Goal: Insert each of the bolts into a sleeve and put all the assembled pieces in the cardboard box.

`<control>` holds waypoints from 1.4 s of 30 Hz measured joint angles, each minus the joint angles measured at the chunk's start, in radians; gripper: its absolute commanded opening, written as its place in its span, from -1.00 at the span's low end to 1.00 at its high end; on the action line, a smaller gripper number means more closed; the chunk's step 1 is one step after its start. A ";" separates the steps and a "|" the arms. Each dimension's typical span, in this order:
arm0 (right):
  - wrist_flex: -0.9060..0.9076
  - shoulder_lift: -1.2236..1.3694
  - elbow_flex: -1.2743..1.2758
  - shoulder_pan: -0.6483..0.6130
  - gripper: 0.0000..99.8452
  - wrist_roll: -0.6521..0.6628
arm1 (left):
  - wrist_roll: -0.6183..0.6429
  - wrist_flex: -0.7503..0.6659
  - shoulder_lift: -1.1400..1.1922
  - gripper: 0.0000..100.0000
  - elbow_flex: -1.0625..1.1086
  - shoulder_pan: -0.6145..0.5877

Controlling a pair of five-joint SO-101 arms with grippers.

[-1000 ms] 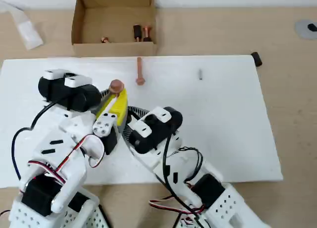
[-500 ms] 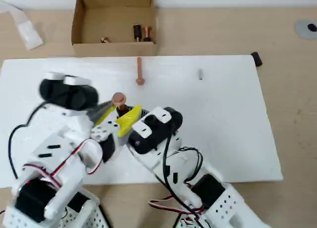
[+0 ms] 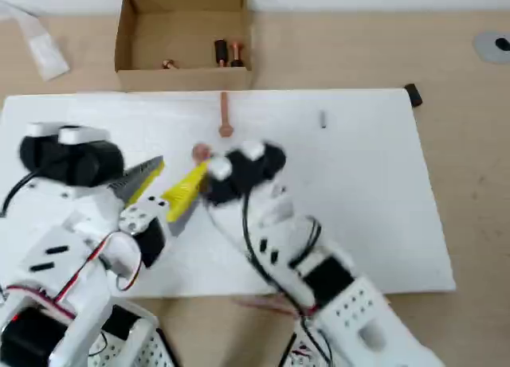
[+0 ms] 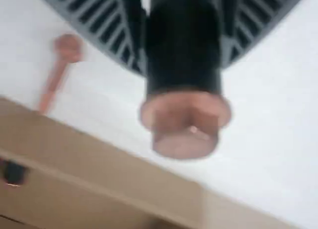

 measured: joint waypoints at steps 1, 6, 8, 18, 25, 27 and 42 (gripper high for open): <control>0.000 0.071 -0.057 0.020 -0.98 0.000 | -0.002 0.000 0.009 -0.79 -0.002 -0.029; 0.000 0.477 -0.374 0.084 -0.98 0.000 | -0.100 -0.023 0.104 -0.99 -0.002 -0.184; 0.000 0.640 -0.520 0.104 -0.98 0.000 | -0.155 -0.029 0.150 -0.99 -0.002 -0.229; 0.000 1.379 -1.321 0.183 -0.98 0.000 | -0.190 -0.029 0.176 -0.99 0.018 -0.370; 0.000 1.852 -1.815 0.244 -0.98 0.000 | -0.190 -0.029 0.180 -0.99 0.052 -0.376; 0.000 1.972 -1.947 0.259 -0.98 0.000 | -0.190 -0.029 0.180 -0.99 0.054 -0.376; 0.181 2.619 -2.745 0.298 -0.76 0.287 | -0.190 -0.029 0.180 -0.77 0.055 -0.377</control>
